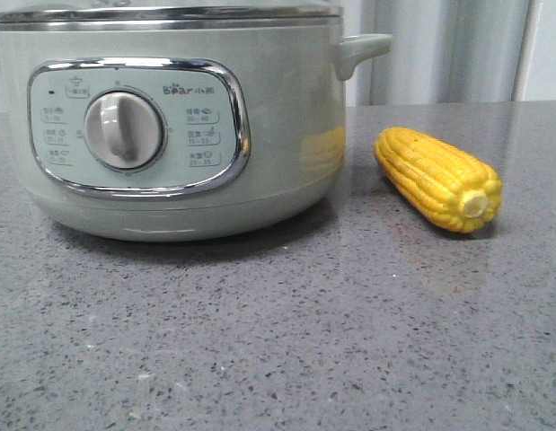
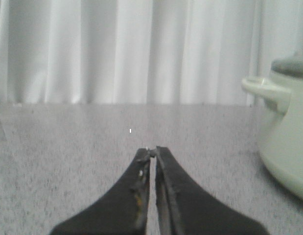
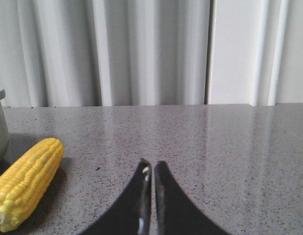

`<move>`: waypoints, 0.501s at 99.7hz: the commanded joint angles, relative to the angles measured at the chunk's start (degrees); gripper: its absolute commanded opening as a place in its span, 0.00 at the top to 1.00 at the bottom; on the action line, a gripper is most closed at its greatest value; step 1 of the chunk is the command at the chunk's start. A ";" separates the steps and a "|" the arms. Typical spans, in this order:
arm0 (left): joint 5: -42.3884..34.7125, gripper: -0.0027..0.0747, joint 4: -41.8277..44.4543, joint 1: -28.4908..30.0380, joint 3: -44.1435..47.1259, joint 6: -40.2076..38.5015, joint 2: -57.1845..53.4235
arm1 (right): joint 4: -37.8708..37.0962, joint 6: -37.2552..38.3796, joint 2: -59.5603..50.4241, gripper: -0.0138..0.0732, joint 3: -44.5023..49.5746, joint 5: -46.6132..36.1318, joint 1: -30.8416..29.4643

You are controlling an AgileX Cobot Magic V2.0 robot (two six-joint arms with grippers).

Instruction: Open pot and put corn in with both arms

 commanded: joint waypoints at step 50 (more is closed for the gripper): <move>5.84 0.99 1.89 -0.43 -19.99 -1.13 16.28 | 0.10 -0.44 23.33 0.91 -19.74 15.15 0.31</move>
